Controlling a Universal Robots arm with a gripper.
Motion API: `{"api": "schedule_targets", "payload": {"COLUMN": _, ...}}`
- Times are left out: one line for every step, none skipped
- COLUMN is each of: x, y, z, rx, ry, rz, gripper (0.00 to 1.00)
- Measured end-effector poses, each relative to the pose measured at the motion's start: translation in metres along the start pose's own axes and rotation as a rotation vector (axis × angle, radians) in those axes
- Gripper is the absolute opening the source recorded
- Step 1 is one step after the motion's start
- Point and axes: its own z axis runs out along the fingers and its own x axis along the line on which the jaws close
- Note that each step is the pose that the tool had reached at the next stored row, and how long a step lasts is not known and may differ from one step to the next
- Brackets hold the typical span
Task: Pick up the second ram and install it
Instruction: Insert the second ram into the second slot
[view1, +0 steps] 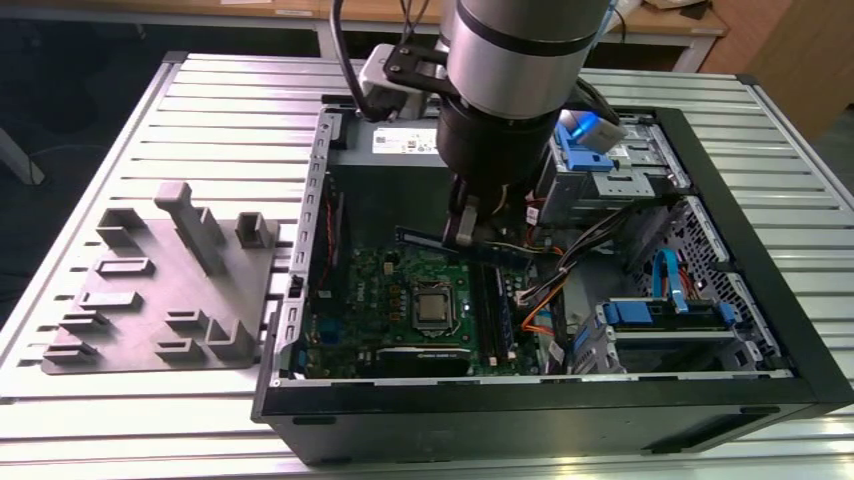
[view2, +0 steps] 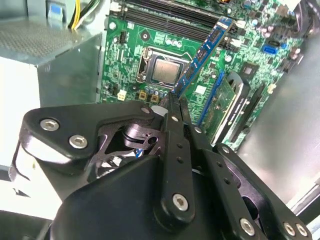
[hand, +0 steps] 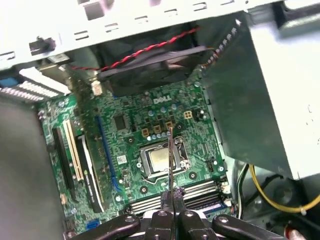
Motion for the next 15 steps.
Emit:
{"api": "schedule_targets", "payload": {"x": 0.0000, "y": 0.0000, "z": 0.0000, "rx": 0.0008, "ry": -0.0011, "rz": 0.018, "gripper": 0.09}}
{"api": "schedule_targets", "payload": {"x": 0.0000, "y": 0.0000, "z": 0.0000, "rx": 0.0016, "ry": -0.0021, "rz": 0.036, "gripper": 0.09}}
{"api": "schedule_targets", "payload": {"x": 0.0000, "y": 0.0000, "z": 0.0001, "rx": 0.0023, "ry": -0.0031, "rz": 0.054, "gripper": 0.09}}
{"api": "schedule_targets", "payload": {"x": 0.0000, "y": 0.0000, "z": 0.0001, "rx": 0.0032, "ry": -0.0041, "rz": 0.072, "gripper": 0.09}}
{"api": "schedule_targets", "payload": {"x": 0.0000, "y": 0.0000, "z": 0.0001, "rx": 0.0039, "ry": -0.0052, "rz": 0.089, "gripper": 0.09}}
{"api": "schedule_targets", "payload": {"x": 0.0000, "y": 0.0000, "z": 0.0001, "rx": 0.0048, "ry": -0.0064, "rz": 0.109, "gripper": 0.09}}
{"api": "schedule_targets", "payload": {"x": 0.0000, "y": 0.0000, "z": 0.0002, "rx": 0.0055, "ry": -0.0075, "rz": 0.127, "gripper": 0.09}}
{"api": "schedule_targets", "payload": {"x": 0.0000, "y": 0.0000, "z": 0.0002, "rx": 0.0063, "ry": -0.0085, "rz": 0.145, "gripper": 0.09}}
{"api": "schedule_targets", "payload": {"x": 0.0000, "y": 0.0000, "z": 0.0002, "rx": 0.0071, "ry": -0.0095, "rz": 0.163, "gripper": 0.09}}
{"api": "schedule_targets", "payload": {"x": 0.0000, "y": 0.0000, "z": 0.0002, "rx": 0.0079, "ry": -0.0106, "rz": 0.181, "gripper": 0.09}}
{"api": "schedule_targets", "payload": {"x": 0.0000, "y": 0.0000, "z": 0.0002, "rx": 0.0087, "ry": -0.0116, "rz": 0.198, "gripper": 0.09}}
{"api": "schedule_targets", "payload": {"x": 0.0000, "y": 0.0000, "z": 0.0002, "rx": 0.0095, "ry": -0.0127, "rz": 0.216, "gripper": 0.09}}
{"api": "schedule_targets", "payload": {"x": 0.0000, "y": 0.0000, "z": 0.0003, "rx": 0.0103, "ry": -0.0138, "rz": 0.234, "gripper": 0.09}}
{"api": "schedule_targets", "payload": {"x": 0.0000, "y": 0.0000, "z": 0.0003, "rx": 0.0111, "ry": -0.0149, "rz": 0.254, "gripper": 0.09}}
{"api": "schedule_targets", "payload": {"x": 0.0000, "y": 0.0000, "z": 0.0003, "rx": 0.0119, "ry": -0.0159, "rz": 0.272, "gripper": 0.09}}
